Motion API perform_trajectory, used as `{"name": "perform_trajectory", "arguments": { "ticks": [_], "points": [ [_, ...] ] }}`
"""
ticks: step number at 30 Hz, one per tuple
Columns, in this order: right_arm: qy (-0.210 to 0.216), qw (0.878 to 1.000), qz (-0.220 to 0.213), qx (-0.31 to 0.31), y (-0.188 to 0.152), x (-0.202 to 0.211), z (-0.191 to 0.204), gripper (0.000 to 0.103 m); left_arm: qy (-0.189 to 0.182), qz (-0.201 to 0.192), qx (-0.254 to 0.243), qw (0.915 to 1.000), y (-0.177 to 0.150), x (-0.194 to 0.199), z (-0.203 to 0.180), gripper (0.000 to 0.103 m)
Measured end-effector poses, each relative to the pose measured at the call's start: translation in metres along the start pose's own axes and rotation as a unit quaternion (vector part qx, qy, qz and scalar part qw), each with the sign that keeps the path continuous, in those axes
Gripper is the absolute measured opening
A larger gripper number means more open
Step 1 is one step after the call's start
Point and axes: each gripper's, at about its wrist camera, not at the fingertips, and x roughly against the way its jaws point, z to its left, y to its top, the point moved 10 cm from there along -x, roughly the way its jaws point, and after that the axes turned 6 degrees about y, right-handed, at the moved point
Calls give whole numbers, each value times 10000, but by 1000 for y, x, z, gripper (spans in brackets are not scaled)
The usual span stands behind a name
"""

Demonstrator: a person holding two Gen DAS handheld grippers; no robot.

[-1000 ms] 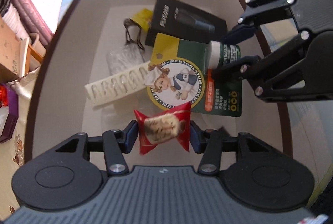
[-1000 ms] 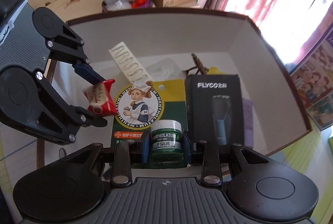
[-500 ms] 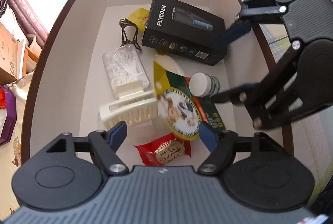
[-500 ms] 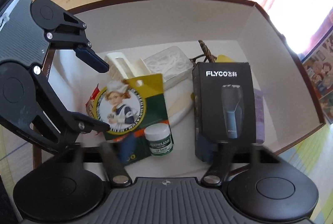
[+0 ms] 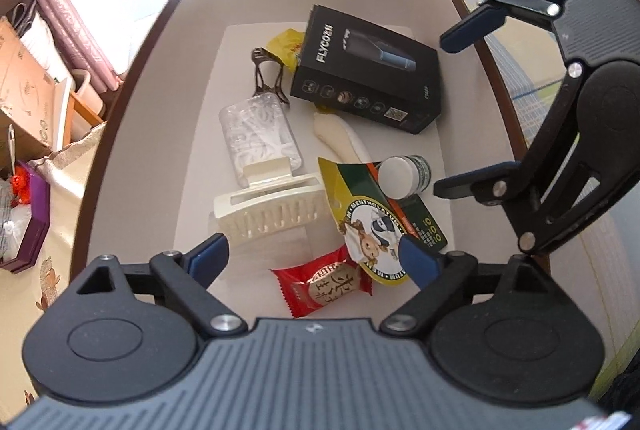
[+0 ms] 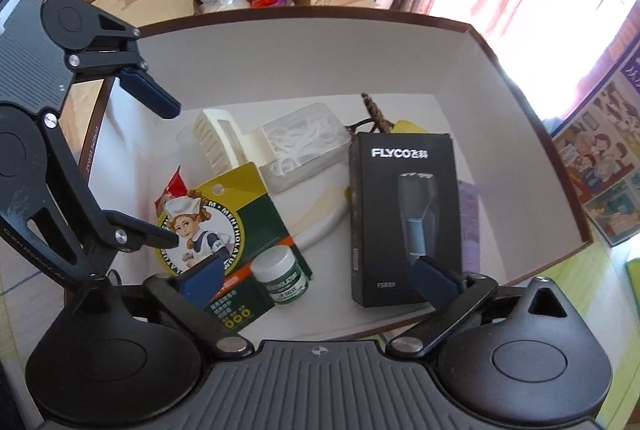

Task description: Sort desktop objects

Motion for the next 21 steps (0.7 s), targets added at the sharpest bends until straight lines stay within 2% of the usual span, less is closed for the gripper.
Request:
{"name": "perform_trajectory", "arguments": {
  "ticks": [2, 14, 21],
  "points": [
    [-48, 10000, -43, -54, -1, 5, 0, 101, 28, -44, 71, 10000, 0, 4, 1, 95],
    [-532, 9974, -452, -175, -3, 36, 11, 101, 528, -424, 242, 9974, -3, 34, 13, 95],
    [-632, 9917, -783, -801, -3, 56, 7, 101, 886, -856, 358, 9917, 4, 60, 20, 96]
  ]
}}
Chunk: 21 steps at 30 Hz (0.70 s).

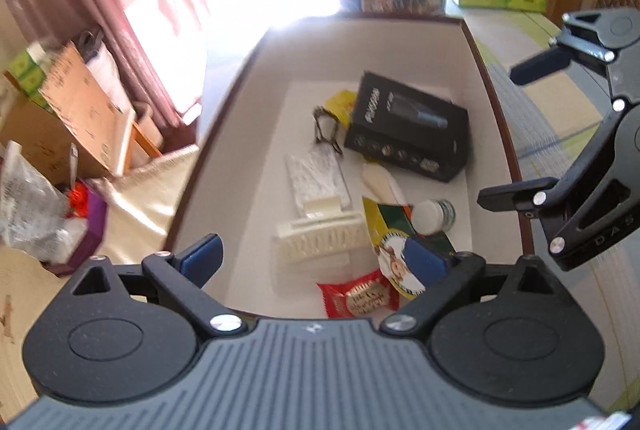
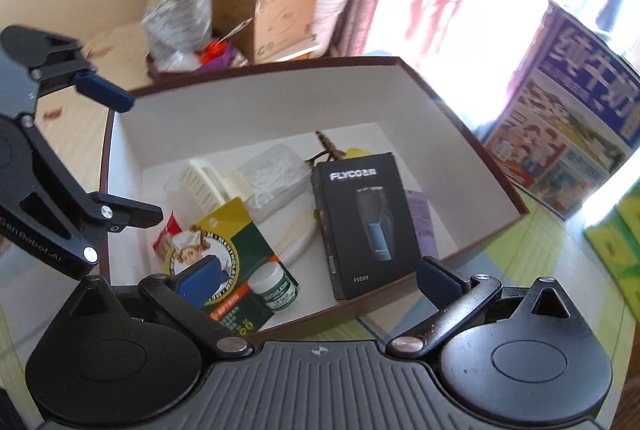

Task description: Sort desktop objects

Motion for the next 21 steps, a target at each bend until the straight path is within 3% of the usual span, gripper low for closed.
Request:
{"name": "perform_trajectory", "arguments": {
  "ticks": [11, 21],
  "points": [
    [75, 9984, -295, -467, -6, 29, 0, 101, 198, -214, 555, 9980, 3, 34, -3, 96],
    [303, 9967, -547, -508, -17, 57, 0, 101, 588, -67, 1110, 9921, -12, 67, -18, 96]
  ]
}}
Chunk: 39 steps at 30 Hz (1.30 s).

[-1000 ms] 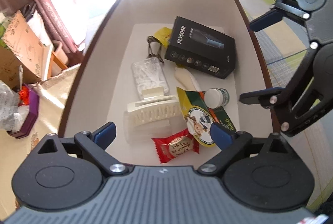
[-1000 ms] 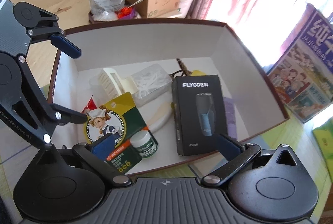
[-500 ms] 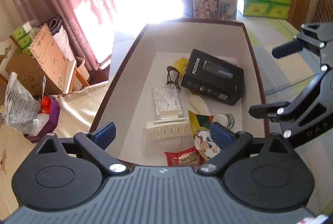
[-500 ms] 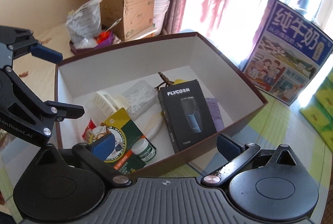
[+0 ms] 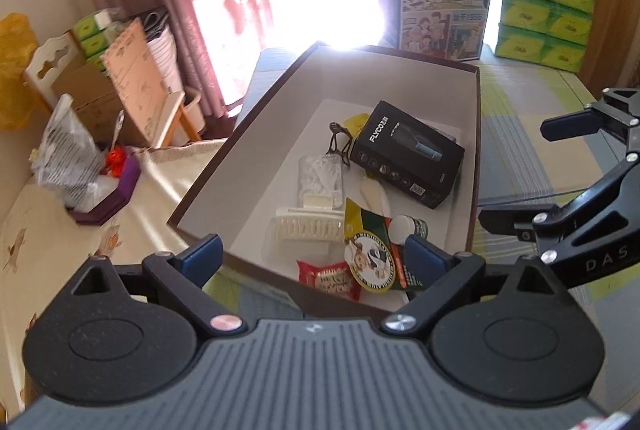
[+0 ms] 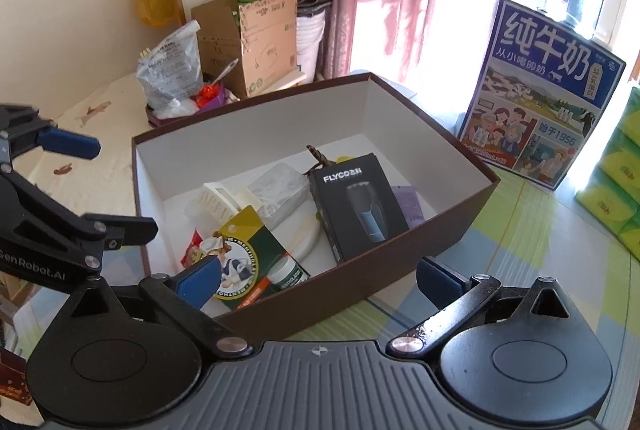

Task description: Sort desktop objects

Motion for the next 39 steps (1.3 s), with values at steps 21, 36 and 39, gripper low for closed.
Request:
{"name": "perform_trajectory", "arguments": {
  "ticks": [21, 36, 39],
  "points": [
    [323, 9991, -281, 59, -41, 75, 5, 101, 393, -62, 427, 9983, -27, 70, -47, 96],
    [378, 9984, -414, 109, -63, 109, 2, 101, 709, -51, 787, 9944, -47, 98, -66, 99],
    [418, 9982, -399, 131, -69, 113, 1, 101, 764, -37, 862, 9933, -51, 102, -69, 99]
  ]
}}
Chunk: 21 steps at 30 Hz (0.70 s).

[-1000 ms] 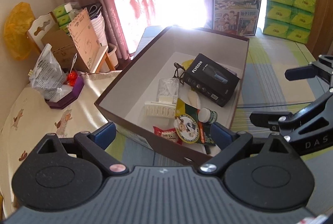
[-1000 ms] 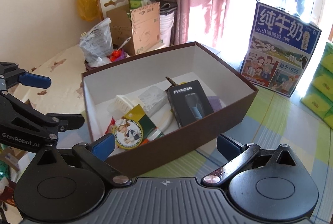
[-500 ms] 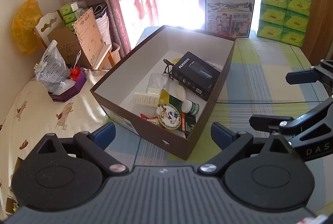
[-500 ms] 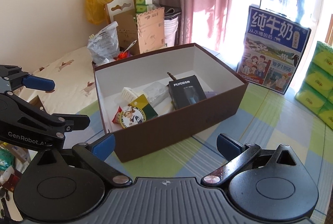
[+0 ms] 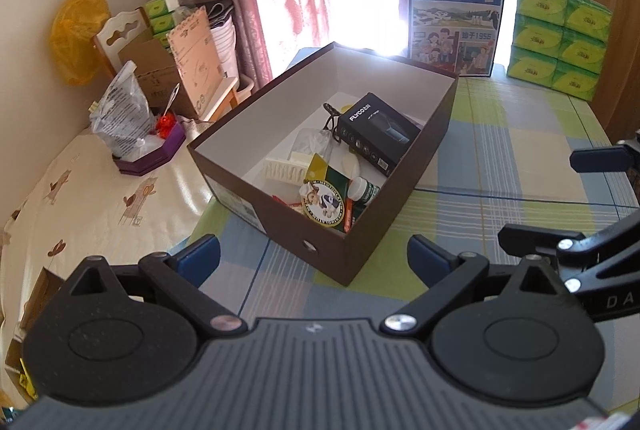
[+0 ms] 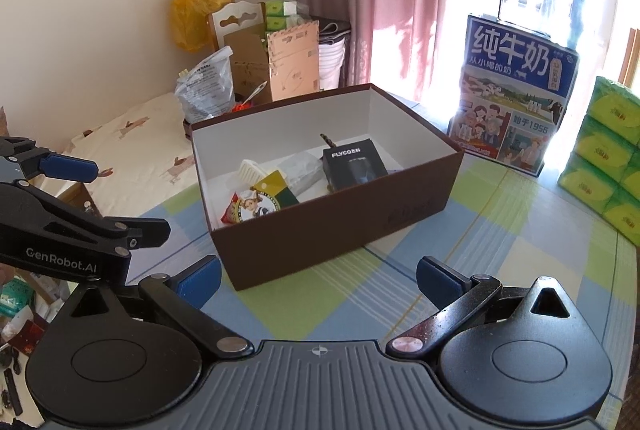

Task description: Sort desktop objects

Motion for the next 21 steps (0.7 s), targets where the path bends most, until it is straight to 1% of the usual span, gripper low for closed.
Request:
{"name": "perform_trajectory", "arguments": {
  "ticks": [12, 21],
  "points": [
    [76, 9999, -75, 16, -10, 15, -3, 101, 207, -5, 214, 9996, -12, 16, -5, 99],
    [231, 9996, -120, 96, -14, 22, 0, 101, 361, -24, 360, 9987, -19, 30, -5, 99]
  ]
}}
